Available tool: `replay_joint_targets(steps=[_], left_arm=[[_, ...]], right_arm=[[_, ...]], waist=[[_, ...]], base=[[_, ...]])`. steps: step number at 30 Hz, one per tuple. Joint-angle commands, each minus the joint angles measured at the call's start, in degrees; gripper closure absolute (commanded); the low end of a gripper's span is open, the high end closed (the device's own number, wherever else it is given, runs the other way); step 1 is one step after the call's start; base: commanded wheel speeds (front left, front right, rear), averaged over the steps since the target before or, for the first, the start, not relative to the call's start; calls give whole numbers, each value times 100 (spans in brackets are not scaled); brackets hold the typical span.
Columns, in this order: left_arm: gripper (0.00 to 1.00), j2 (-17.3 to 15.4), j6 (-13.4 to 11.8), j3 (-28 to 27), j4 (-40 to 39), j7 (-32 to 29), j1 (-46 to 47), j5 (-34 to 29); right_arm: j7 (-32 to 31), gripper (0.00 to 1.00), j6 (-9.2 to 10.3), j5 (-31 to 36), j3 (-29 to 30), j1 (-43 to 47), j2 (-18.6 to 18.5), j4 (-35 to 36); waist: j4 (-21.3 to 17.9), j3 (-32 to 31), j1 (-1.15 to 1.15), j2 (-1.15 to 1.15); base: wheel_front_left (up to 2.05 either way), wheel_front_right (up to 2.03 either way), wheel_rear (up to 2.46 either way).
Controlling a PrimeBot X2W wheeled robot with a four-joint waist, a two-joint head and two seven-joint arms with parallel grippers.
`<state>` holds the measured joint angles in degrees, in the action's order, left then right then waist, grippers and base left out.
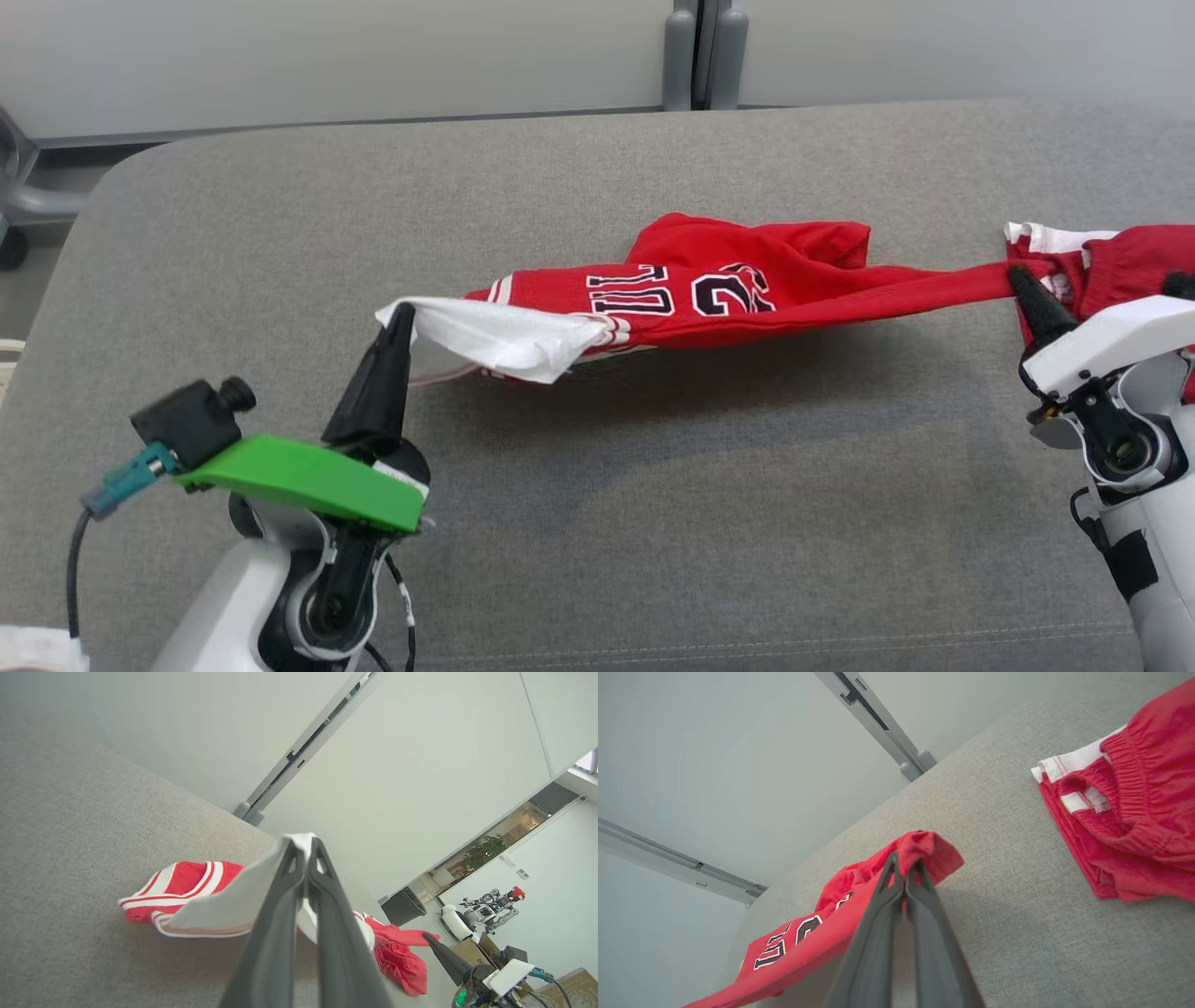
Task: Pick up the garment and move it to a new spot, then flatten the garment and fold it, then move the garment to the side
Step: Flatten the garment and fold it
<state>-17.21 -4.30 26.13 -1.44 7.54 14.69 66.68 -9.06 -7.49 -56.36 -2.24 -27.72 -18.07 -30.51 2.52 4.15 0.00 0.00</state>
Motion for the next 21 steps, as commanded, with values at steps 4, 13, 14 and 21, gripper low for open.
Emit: replay_joint_targets(steps=[4, 13, 14, 21], left_arm=[[100, -61, 45, -136, -81, -143, 431, 111], [100, -426, -152, 7, 215, -1196, 1994, -96], [100, -428, -201, 13, 280, -1312, 2176, -96], [100, -583, -403, 392, 1028, -2295, 3430, -405]], right_arm=[[-52, 100, 0, 58, -12, -166, 26, 156], [-604, 100, 0, 670, 54, -828, 3, 322], [-690, 100, 0, 748, 73, -924, 14, 324], [-1488, 100, 0, 1675, 263, -1756, 129, 104]], waist=[[-127, -313, 0, 0], [-182, -719, 0, 0], [-190, -758, 0, 0], [-253, -902, 0, 0]], base=[[0, 0, 0], [0, 0, 0], [0, 0, 0], [0, 0, 0]])
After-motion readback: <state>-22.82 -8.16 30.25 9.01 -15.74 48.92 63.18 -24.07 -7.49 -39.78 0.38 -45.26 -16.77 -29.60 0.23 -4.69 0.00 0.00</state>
